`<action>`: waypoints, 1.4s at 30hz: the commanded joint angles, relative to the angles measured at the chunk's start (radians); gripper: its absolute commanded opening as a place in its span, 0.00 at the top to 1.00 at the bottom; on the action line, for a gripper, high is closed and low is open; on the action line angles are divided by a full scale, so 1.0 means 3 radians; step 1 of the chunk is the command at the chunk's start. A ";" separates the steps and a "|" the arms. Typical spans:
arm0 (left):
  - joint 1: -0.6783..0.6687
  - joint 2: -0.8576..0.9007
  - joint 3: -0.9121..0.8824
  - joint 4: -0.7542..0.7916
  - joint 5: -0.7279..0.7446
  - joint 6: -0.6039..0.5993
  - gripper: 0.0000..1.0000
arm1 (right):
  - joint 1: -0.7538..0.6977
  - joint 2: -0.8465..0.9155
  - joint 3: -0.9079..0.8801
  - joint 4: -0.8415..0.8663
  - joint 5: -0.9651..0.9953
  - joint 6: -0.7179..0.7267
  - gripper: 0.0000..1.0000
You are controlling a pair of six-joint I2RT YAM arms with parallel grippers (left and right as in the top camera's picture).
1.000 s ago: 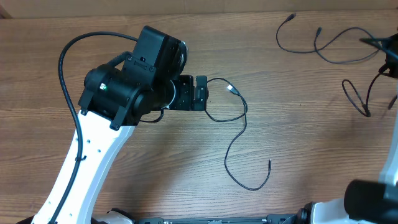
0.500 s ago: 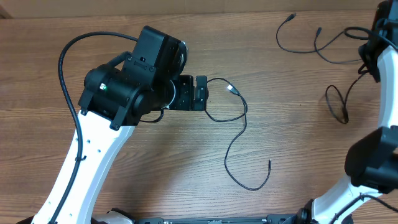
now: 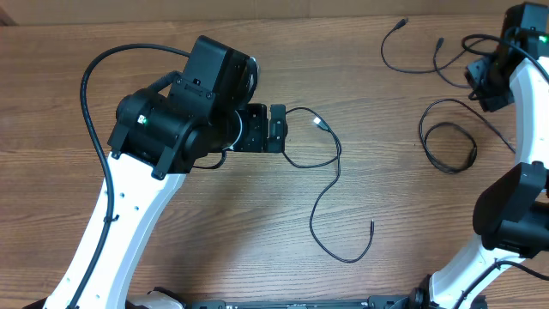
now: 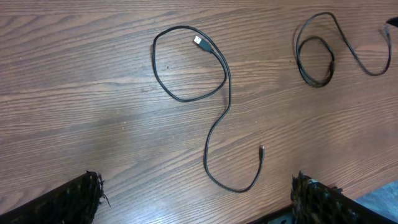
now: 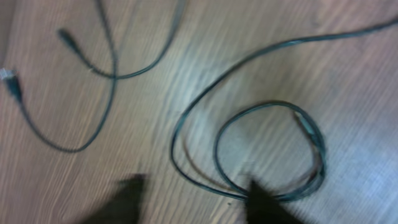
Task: Untangle cables
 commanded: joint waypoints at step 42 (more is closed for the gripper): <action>0.0015 -0.0056 0.0004 0.0004 -0.0022 -0.0046 0.01 | -0.1523 0.1143 -0.0011 0.0371 0.0390 -0.0557 0.43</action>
